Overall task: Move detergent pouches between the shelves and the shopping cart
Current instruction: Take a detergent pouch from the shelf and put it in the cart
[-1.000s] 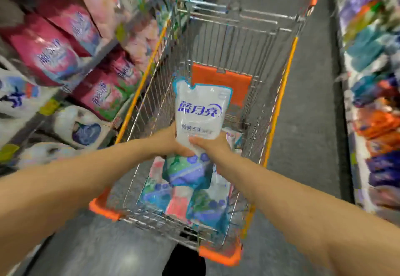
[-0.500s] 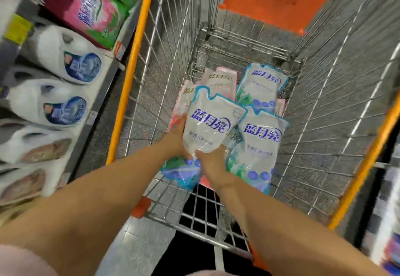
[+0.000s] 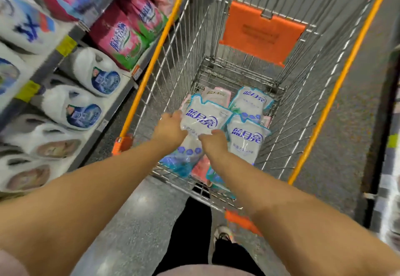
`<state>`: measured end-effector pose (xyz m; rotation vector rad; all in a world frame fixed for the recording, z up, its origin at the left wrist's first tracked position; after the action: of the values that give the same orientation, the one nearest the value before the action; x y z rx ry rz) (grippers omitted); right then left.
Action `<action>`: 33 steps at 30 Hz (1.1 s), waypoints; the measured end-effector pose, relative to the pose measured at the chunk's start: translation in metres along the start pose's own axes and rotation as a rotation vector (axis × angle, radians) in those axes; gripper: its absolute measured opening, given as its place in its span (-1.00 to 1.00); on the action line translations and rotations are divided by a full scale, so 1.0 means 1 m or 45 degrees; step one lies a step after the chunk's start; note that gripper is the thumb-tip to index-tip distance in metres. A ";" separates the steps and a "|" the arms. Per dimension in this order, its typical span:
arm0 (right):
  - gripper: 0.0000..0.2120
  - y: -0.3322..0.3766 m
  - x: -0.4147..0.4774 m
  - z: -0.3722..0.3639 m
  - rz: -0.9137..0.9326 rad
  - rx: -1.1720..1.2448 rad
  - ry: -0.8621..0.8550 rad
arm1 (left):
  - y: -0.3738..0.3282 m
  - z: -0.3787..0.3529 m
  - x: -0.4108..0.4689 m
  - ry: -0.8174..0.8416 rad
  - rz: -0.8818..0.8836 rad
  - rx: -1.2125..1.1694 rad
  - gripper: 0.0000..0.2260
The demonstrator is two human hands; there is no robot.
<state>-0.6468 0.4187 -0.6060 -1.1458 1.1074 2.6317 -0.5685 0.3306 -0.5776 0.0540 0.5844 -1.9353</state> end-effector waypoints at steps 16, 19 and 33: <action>-0.90 0.174 -0.296 0.061 1.333 0.228 0.279 | -0.002 0.294 -0.184 -1.231 -0.107 -0.449 -0.90; -0.91 0.203 -0.363 0.031 1.554 0.238 0.381 | 0.038 0.358 -0.210 -1.401 -0.109 -0.371 -0.89; -0.76 0.361 -0.623 -0.130 2.139 0.377 0.719 | 0.261 0.655 -0.324 -1.798 -0.002 0.132 -0.73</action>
<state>-0.2350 0.2009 -0.0415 -1.0408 3.6571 2.4900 -0.0538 0.2479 -0.0028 -1.1399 -0.4644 -1.5148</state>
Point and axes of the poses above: each hand's wrist, its own x-axis towards the middle knuckle, its own z-axis out of the back of the hand, y = z × x, the point moved 1 cm from there along x, towards the middle knuckle, and after that the axes turned 13 degrees about -y, right-handed, at the moved point
